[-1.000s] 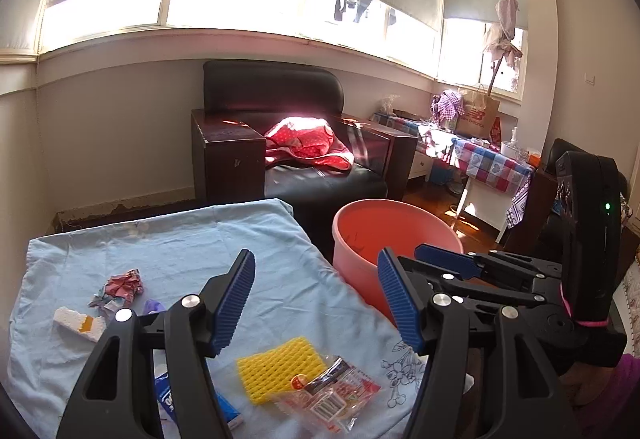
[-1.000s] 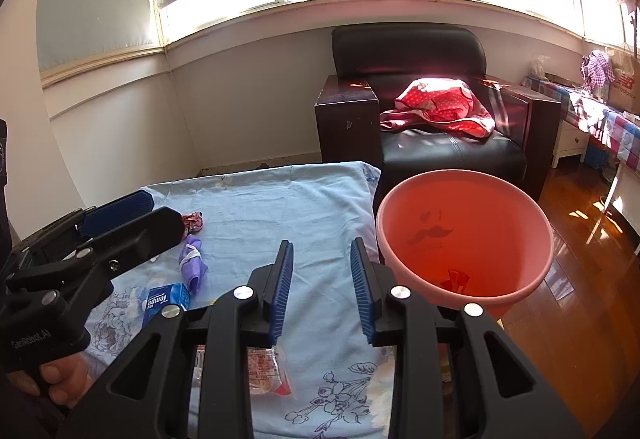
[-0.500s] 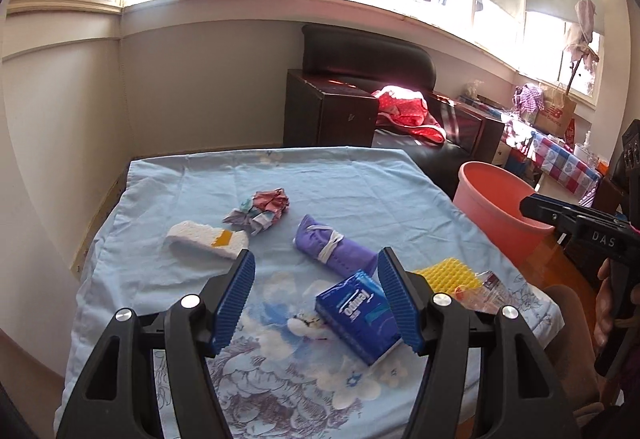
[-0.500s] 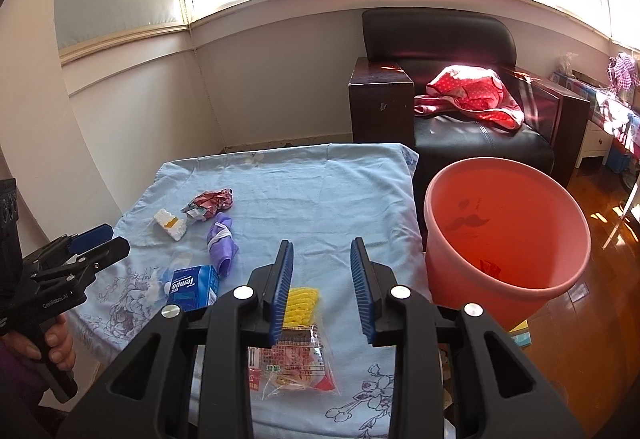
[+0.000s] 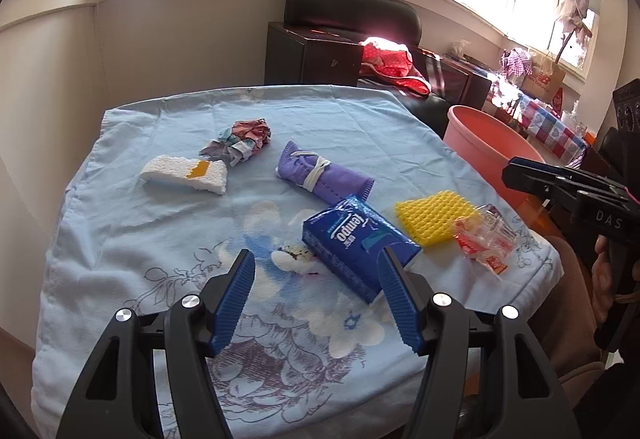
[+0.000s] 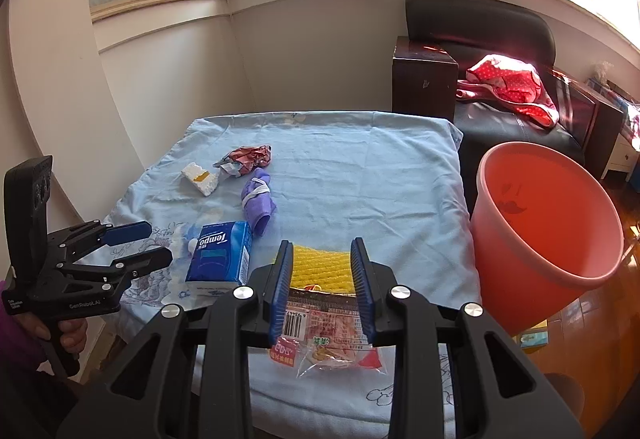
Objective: Collect trash
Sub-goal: 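Move both tools back over the remaining trash on the table, then grasp the clear snack bag with the right gripper while the left gripper grasps the yellow foam net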
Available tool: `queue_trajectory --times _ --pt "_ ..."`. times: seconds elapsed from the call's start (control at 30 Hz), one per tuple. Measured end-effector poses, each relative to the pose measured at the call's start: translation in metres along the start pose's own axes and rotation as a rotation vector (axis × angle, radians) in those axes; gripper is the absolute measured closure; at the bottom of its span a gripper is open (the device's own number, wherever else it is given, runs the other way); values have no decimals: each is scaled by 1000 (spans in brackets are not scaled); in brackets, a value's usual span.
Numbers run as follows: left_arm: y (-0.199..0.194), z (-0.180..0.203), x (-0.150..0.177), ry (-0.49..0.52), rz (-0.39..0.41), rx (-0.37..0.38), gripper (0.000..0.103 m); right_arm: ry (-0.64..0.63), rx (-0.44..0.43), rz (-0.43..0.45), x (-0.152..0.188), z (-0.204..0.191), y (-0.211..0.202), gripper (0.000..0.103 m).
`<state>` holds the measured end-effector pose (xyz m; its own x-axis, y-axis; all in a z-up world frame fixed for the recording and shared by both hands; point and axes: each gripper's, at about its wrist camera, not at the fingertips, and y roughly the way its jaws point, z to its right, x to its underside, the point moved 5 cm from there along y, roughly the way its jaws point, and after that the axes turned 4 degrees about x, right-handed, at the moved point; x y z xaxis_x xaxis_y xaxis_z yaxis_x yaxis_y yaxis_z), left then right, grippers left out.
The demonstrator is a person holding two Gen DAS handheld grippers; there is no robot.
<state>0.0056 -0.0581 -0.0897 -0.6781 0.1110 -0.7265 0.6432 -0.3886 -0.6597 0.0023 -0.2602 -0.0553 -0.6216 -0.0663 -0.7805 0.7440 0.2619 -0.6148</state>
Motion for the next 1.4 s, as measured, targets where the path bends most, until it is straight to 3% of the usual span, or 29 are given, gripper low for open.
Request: queue_trajectory --times 0.1,0.2,0.37,0.53,0.73,0.8,0.9,1.0,1.17,1.4 --pt "10 16 -3 -7 -37 102 40 24 7 1 0 7 -1 73" --pt "25 33 3 54 -89 98 40 35 18 8 0 13 -3 73" --pt "40 26 6 82 -117 3 40 64 44 6 3 27 -4 73" --pt "39 -6 2 26 -107 -75 39 99 54 -3 5 41 -3 73" --pt "34 -46 -4 -75 -75 -238 40 105 56 -2 6 46 -3 73" --pt "28 -55 -7 -108 -49 -250 41 112 56 -8 8 48 -2 73" --pt "13 -47 -16 -120 15 -175 41 130 45 -30 11 51 2 73" --pt "6 -26 -24 -62 50 -111 40 165 2 -70 18 51 8 73" --pt "16 0 -26 -8 32 -44 40 168 -63 -115 31 38 13 73" --pt "27 27 -27 32 11 22 40 139 -88 -192 50 24 26 73"
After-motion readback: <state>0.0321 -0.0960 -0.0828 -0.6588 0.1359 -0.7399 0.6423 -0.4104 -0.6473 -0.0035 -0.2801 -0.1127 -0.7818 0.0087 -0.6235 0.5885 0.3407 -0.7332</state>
